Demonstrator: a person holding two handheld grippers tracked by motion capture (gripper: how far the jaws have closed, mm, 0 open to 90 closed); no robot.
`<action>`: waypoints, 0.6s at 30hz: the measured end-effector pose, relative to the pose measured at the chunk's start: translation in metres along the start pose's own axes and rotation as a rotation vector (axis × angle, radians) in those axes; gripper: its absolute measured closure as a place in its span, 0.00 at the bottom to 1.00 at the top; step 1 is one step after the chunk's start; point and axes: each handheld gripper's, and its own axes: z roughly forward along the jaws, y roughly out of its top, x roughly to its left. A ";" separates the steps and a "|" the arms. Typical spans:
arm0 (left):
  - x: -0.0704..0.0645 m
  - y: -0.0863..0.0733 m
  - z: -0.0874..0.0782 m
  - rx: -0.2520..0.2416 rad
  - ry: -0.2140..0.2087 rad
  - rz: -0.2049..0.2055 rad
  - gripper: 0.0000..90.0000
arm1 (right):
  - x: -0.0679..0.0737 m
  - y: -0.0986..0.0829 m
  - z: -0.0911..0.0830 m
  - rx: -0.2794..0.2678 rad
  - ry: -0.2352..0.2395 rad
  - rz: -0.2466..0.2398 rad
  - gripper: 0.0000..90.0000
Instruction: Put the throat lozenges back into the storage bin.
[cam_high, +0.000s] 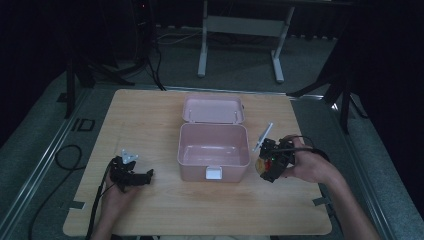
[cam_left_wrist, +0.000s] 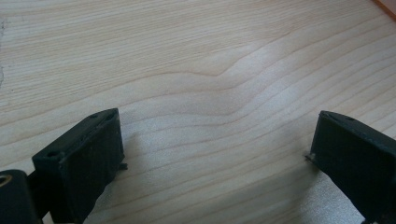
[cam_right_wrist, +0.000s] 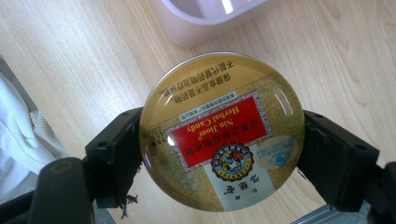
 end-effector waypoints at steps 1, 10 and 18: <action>0.000 0.000 0.000 0.001 0.000 0.001 0.03 | -0.001 0.001 -0.002 -0.002 -0.003 -0.004 0.22; 0.000 0.000 0.000 0.000 0.000 0.000 0.03 | -0.003 0.006 -0.008 -0.009 -0.004 -0.013 0.22; 0.000 0.000 0.000 0.001 0.000 0.001 0.03 | -0.006 0.013 -0.012 -0.020 -0.005 -0.016 0.22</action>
